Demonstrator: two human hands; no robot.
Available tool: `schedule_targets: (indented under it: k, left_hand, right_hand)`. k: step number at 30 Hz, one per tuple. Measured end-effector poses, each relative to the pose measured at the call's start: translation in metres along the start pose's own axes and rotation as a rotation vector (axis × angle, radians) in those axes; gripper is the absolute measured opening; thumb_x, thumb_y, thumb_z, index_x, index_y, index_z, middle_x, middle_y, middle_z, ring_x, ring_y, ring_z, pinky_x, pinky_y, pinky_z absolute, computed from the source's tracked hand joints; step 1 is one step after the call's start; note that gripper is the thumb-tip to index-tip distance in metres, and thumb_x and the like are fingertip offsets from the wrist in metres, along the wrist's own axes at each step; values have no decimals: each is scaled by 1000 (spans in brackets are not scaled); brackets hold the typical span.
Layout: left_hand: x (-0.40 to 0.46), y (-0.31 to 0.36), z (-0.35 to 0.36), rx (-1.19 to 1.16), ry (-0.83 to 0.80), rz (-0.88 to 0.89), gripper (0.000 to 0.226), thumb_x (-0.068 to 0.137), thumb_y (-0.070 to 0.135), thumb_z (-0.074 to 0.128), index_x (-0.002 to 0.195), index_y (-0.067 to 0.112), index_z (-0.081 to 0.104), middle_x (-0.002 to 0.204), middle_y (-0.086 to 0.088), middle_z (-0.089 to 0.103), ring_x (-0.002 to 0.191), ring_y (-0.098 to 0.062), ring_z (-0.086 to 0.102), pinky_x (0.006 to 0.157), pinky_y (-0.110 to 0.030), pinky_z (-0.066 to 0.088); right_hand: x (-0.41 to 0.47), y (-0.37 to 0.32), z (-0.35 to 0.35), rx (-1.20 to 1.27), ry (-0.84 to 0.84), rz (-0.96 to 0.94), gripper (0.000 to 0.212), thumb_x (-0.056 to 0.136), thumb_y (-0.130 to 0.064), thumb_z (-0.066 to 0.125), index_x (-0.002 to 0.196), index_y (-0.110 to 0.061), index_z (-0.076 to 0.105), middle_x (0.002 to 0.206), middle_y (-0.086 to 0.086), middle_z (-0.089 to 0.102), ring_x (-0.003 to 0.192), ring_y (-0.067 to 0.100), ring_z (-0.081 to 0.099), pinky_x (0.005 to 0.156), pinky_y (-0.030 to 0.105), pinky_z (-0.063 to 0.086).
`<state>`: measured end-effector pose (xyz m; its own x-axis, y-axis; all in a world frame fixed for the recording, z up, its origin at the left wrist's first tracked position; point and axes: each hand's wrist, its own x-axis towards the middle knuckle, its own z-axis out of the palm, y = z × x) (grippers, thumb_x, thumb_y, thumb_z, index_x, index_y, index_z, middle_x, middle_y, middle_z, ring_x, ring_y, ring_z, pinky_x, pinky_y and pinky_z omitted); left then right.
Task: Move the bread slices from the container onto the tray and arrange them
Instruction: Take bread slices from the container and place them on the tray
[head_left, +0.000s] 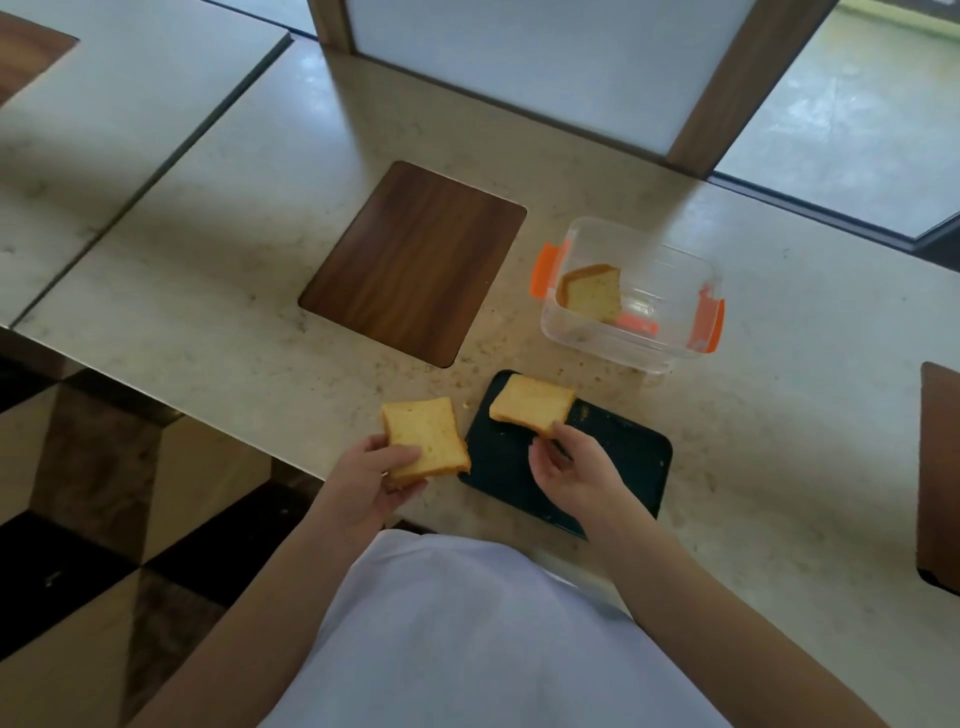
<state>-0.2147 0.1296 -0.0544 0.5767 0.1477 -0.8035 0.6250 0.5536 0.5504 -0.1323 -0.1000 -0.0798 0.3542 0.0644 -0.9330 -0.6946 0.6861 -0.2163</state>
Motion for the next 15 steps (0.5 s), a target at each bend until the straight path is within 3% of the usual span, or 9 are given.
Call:
schedule_targets:
  k: [2, 4, 10, 13, 15]
  left_hand:
    - [0, -2, 0, 7, -10, -7, 47, 87, 2, 67, 131, 4, 52, 119, -16, 64, 103, -29, 65, 80, -39, 56]
    - [1, -4, -1, 14, -9, -15, 46, 88, 2, 67, 131, 4, 53, 119, -16, 64, 102, -28, 65, 81, -39, 56]
    - [6, -9, -1, 61, -15, -25, 44, 88, 3, 68, 130, 5, 53, 121, -17, 64, 105, -30, 66, 81, -39, 57]
    - [10, -11, 1, 120, -29, -18, 46, 88, 2, 69, 130, 7, 52, 121, -16, 65, 106, -30, 66, 79, -38, 57]
    - [13, -13, 5, 183, -52, -15, 46, 87, 2, 70, 130, 7, 53, 120, -15, 66, 106, -29, 67, 77, -36, 57]
  right_hand:
    - [5, 0, 2, -71, 70, 5, 26, 94, -8, 68, 118, -2, 61, 103, 13, 60, 85, 19, 62, 75, 30, 57]
    - [9, -1, 1, -123, 96, -21, 29, 95, -5, 66, 123, 0, 61, 101, 14, 62, 84, 20, 64, 77, 31, 58]
    - [16, 0, -2, -212, 138, -108, 39, 97, 4, 56, 136, 6, 51, 122, 21, 60, 107, 28, 65, 100, 37, 54]
    - [19, 2, -3, -96, 123, -123, 43, 98, -4, 58, 141, 1, 51, 133, 15, 61, 119, 23, 61, 98, 27, 51]
    - [20, 1, -7, -66, 100, -119, 36, 97, -9, 62, 132, -2, 58, 130, 12, 62, 116, 21, 62, 98, 29, 50]
